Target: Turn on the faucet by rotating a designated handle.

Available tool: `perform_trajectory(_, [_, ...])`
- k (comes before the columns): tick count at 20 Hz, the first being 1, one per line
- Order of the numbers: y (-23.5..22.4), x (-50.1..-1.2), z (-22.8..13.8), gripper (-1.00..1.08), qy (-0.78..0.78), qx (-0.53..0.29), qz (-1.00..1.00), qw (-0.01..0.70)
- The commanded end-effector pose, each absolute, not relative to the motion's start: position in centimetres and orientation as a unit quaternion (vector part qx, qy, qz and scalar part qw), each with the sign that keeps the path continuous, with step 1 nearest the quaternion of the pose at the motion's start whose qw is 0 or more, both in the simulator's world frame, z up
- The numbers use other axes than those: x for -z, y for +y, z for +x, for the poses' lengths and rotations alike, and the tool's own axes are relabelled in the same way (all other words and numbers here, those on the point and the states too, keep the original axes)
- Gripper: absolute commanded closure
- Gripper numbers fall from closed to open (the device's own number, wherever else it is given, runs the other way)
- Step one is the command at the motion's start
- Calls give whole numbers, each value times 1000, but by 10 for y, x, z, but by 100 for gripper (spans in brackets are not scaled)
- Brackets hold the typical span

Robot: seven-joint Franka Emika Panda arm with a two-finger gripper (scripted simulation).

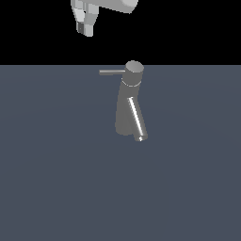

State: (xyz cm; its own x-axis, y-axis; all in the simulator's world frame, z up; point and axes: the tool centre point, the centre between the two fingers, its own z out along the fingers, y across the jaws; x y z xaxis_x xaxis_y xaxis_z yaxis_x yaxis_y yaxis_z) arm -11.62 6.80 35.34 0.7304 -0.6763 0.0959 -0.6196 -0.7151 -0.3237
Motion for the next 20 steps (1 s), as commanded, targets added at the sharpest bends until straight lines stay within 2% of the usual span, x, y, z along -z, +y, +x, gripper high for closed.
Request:
perform_trajectory(1, [69, -346, -104, 108, 379, 113, -907, 146])
perform_trajectory(20, [60, -301, -8, 108, 557, 170, -784, 213])
